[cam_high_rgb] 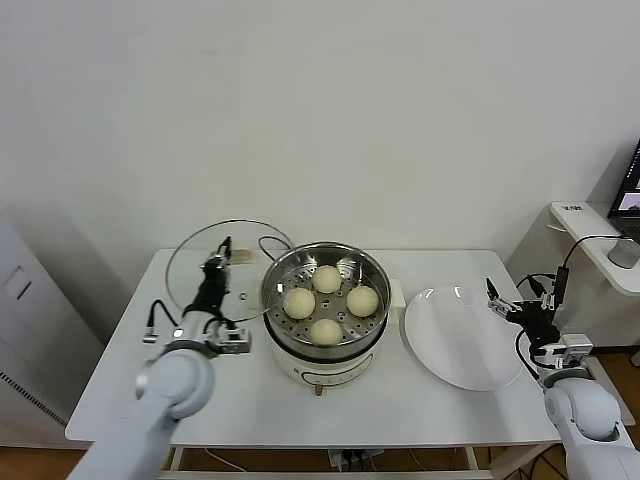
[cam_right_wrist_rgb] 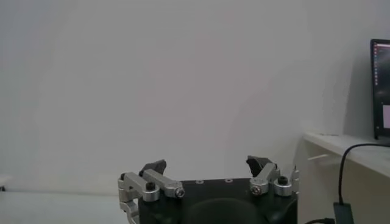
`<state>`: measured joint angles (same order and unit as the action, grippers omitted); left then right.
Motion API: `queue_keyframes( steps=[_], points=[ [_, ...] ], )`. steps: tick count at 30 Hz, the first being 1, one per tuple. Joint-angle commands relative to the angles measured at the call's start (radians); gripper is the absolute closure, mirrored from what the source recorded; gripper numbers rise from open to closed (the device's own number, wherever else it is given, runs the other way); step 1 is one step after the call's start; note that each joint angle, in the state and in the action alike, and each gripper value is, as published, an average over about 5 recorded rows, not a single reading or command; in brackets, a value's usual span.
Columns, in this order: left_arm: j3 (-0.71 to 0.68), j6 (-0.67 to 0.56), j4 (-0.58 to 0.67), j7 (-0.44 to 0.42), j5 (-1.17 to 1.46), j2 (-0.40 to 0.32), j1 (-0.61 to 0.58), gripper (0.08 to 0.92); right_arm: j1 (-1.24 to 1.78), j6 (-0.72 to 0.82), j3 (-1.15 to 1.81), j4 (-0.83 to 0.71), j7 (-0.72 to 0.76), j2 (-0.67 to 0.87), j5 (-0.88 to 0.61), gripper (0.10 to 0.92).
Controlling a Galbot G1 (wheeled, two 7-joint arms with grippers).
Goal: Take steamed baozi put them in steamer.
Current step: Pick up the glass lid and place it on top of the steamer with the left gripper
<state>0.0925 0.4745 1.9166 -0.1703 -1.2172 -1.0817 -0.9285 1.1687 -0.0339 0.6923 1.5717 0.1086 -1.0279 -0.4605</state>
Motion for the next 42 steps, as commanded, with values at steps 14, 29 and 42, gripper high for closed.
queue_keyframes(
  steps=[14, 29, 42],
  points=[
    [-0.385, 0.249, -0.057, -0.071, -0.141, -0.185, 0.142, 0.888, 0.003, 0.001, -0.001, 0.006, -0.001, 0.001, 0.001, 0.203],
    [-0.404, 0.227, -0.176, -0.044, -0.157, -0.244, 0.16, 0.888, 0.018, 0.0, 0.007, 0.014, 0.0, 0.003, 0.0, 0.203],
    [-0.405, 0.214, -0.196, -0.023, -0.149, -0.254, 0.159, 0.888, 0.02, 0.0, 0.01, 0.012, 0.001, 0.002, 0.002, 0.203]
  ],
)
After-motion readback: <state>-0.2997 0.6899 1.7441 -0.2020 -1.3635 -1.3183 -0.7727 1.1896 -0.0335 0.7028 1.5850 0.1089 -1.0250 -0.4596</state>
